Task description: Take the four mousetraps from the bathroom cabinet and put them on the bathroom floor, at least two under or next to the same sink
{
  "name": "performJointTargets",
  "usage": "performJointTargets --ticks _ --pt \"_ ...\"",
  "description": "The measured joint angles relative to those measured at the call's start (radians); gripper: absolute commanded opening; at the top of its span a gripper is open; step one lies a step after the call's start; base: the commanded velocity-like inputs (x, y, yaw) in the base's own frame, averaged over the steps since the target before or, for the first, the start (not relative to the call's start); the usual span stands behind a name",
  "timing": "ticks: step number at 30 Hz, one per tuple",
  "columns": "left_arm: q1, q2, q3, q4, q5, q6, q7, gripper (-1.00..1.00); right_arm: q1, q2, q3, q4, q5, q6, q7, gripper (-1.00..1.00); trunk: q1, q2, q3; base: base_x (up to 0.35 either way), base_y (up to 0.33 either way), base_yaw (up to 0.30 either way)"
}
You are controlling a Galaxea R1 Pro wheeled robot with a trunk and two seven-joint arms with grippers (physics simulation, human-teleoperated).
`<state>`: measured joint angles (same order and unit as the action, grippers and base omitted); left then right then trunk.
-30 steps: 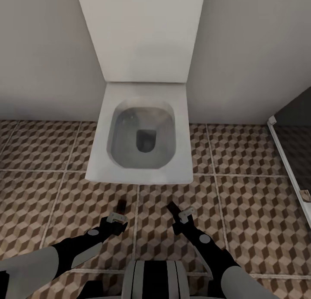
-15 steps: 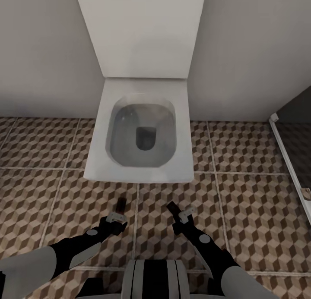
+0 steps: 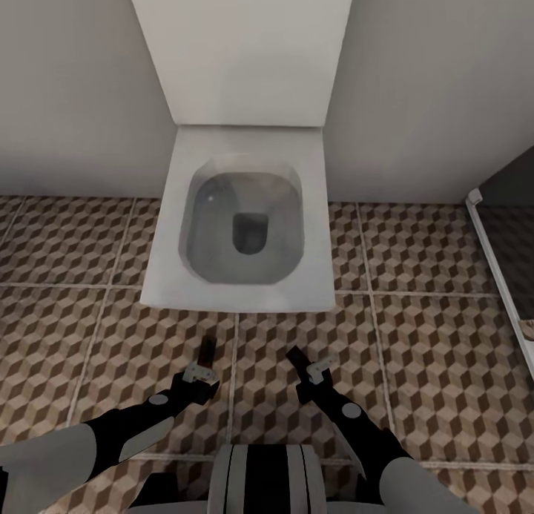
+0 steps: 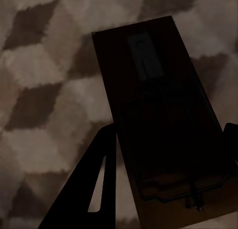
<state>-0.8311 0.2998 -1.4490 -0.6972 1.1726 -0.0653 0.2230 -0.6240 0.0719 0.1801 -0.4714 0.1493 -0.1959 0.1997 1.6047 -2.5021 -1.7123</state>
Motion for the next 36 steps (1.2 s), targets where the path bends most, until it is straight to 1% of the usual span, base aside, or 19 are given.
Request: performJointTargets --ticks 8,29,30,36 --pt "0.000 0.000 0.000 0.002 0.000 0.000 0.000 1.00 0.000 -0.001 0.001 0.000 0.000 0.000 0.002 -1.00 0.000 0.000 -0.009 0.000 0.000 0.000" --pt "0.000 0.000 0.000 0.003 0.000 0.000 0.000 1.00 0.000 -0.002 0.001 0.000 0.001 0.000 0.003 -1.00 0.000 0.000 -0.010 0.000 0.000 0.000" --pt "0.000 0.000 0.000 0.003 0.000 0.000 0.000 1.00 0.000 -0.002 0.001 0.000 0.001 0.000 0.002 1.00 0.000 0.000 -0.010 0.000 0.000 0.000" --pt "0.000 0.000 0.000 0.005 0.000 0.000 0.000 1.00 0.000 -0.002 0.001 0.000 0.000 0.000 0.002 1.00 0.000 0.000 -0.010 0.000 0.000 0.000"
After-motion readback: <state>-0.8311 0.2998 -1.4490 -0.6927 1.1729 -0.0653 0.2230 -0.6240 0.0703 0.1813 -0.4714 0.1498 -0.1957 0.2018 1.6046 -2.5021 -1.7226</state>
